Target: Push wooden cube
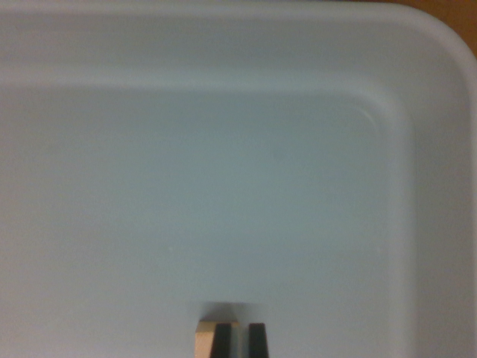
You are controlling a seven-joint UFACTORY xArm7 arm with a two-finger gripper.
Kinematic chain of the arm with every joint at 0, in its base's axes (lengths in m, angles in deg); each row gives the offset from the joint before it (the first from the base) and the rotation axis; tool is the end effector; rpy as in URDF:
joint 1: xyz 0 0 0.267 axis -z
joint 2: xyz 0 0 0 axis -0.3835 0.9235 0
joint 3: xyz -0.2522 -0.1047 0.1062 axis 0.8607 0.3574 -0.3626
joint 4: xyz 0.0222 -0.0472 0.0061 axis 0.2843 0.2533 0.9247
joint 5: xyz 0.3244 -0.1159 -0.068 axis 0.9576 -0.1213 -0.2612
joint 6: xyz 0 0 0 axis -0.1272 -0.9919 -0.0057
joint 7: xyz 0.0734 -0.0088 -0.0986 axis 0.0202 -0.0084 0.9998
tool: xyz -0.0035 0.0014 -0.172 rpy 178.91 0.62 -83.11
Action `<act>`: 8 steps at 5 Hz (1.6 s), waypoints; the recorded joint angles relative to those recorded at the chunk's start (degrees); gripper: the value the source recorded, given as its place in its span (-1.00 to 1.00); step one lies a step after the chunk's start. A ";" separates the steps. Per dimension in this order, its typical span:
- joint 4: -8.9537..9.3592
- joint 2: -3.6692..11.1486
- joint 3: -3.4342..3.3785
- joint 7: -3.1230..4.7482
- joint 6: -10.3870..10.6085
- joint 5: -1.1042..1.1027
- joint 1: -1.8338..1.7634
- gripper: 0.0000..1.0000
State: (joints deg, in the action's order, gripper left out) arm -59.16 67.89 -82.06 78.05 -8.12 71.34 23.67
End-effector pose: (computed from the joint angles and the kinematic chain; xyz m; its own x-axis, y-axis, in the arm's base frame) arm 0.4894 -0.0235 0.3698 0.9967 0.0094 0.0808 0.0068 -0.9995 0.0315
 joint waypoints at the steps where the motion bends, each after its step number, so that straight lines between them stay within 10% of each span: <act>1: 1.52 -0.12 -0.02 -0.10 1.22 -0.01 0.01 -1.00; 8: 7.06 -0.55 -0.10 -0.47 5.68 -0.05 0.03 -1.00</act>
State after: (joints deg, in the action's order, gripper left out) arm -52.10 67.34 -82.16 77.58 -2.44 71.30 23.70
